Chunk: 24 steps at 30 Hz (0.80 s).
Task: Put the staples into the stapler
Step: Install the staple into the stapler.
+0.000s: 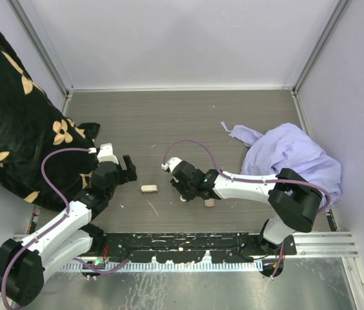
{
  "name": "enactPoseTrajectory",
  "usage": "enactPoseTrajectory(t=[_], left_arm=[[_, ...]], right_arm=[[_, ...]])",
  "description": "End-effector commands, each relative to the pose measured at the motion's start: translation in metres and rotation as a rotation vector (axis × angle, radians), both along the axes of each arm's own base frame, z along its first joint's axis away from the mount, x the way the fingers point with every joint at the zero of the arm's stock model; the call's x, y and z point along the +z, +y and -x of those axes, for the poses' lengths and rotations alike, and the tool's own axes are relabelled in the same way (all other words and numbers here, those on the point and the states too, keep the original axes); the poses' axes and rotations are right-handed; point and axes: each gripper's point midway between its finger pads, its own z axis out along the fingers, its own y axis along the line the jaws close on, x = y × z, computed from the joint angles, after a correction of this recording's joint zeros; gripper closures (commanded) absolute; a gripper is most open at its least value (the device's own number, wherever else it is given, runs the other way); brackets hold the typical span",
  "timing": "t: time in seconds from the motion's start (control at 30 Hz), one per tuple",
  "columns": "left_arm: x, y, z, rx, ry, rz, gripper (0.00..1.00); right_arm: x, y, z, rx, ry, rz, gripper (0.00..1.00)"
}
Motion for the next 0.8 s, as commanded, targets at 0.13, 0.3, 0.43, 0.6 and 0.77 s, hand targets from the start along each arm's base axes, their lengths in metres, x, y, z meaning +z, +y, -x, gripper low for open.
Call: enactPoseTrajectory(t=[0.13, 0.3, 0.43, 0.6, 0.77], left_arm=[[0.0236, -0.0024, -0.0121, 0.011, -0.084, 0.032, 0.05], [0.0232, -0.0025, -0.0116, 0.009, -0.083, 0.031, 0.05], [0.0233, -0.0026, -0.0118, 0.009, -0.083, 0.031, 0.05], [0.0227, -0.0022, -0.0120, 0.011, -0.081, 0.030, 0.05], [0.0228, -0.0025, -0.0120, 0.011, -0.081, 0.030, 0.05]], right_arm=[[0.0056, 0.0068, -0.0069, 0.006, -0.037, -0.013, 0.80], [0.0049, 0.0063, -0.0060, 0.009, -0.034, -0.012, 0.79], [0.0050, 0.0060, -0.0057, 0.009, -0.033, -0.012, 0.79], [0.0048, 0.0053, -0.0061, 0.008, -0.034, -0.008, 0.74], [0.0057, 0.0051, -0.0065, 0.007, -0.037, -0.007, 0.70]])
